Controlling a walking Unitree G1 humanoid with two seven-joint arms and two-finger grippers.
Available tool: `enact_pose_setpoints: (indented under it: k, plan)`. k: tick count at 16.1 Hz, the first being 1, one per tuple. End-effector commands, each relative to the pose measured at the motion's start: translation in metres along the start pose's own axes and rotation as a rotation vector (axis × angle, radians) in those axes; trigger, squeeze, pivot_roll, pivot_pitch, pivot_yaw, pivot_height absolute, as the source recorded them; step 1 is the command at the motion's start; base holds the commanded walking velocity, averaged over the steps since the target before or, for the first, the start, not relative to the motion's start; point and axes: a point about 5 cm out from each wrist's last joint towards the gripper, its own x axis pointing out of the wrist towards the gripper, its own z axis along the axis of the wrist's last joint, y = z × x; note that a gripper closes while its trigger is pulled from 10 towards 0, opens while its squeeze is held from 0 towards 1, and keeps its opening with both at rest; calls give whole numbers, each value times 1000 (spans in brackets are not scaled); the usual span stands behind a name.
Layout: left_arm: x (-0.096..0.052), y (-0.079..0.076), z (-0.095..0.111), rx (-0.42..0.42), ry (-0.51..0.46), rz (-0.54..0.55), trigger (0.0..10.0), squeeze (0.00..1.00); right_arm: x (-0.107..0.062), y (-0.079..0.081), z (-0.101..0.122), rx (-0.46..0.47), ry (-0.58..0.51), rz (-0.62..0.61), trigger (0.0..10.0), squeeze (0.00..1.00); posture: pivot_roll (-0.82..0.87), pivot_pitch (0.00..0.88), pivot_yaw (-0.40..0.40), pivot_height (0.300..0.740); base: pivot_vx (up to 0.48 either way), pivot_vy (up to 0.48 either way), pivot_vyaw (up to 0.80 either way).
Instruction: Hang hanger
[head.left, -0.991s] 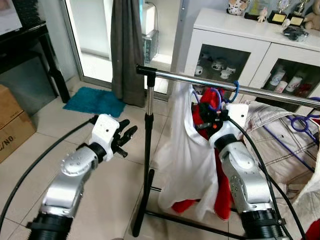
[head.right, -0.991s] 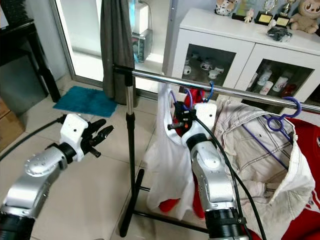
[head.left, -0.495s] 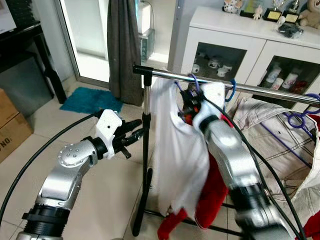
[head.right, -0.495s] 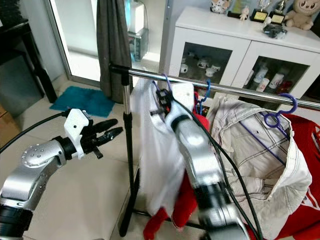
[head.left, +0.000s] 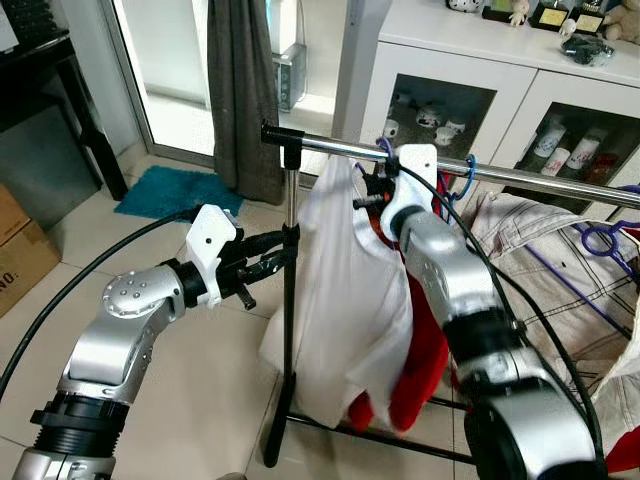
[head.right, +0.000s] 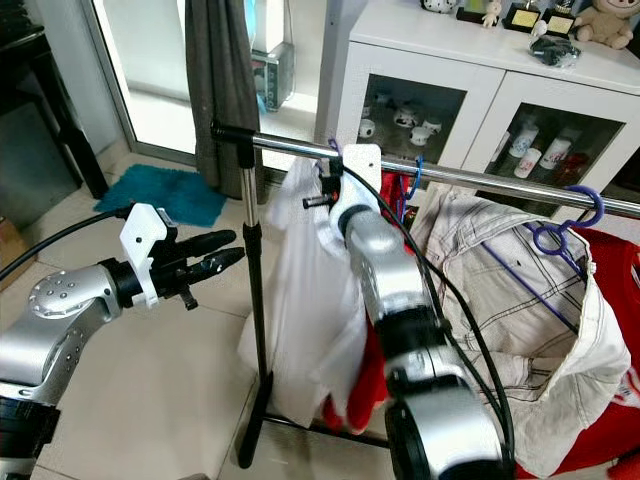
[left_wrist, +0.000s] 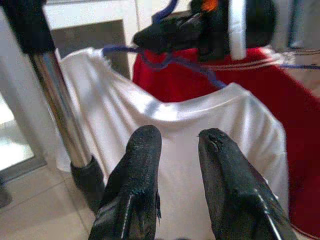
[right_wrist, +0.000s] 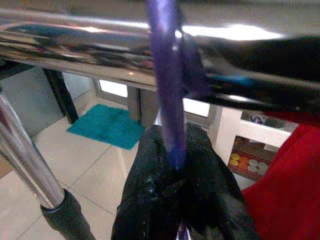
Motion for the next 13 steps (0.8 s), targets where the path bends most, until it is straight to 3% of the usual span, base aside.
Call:
enact_pose_setpoints:
  k: [1,3,4,6,9,11,13]
  plan:
    - [3,-1,10,26,-17,-31,10000,0,2,-2,0,-5,25,1,10000,0,18,0,-53,740,0,0,0]
    - [4,-3,11,19,-18,-48,10000,0,0,4,-6,-9,48,47,10000,0,18,0,-54,740,0,0,0]
    - [3,-5,10,6,-16,-55,10000,0,-5,11,-11,21,30,126,10000,1000,16,0,-53,740,0,0,0]
    - [3,-5,10,3,-13,-52,10000,0,-9,13,-13,33,23,163,10000,1000,15,0,-52,740,0,0,0]
    - [2,-1,5,-31,12,18,10000,0,-30,8,-6,89,-43,227,10000,1000,10,0,-48,740,0,0,0]
    - [-2,6,1,-43,41,100,10000,0,-46,3,-5,83,-58,281,10000,1000,7,0,-43,740,0,0,0]
    - [-7,11,1,-48,-1,192,10000,0,-63,-1,-4,123,-52,344,10000,1000,3,0,-41,740,0,0,0]
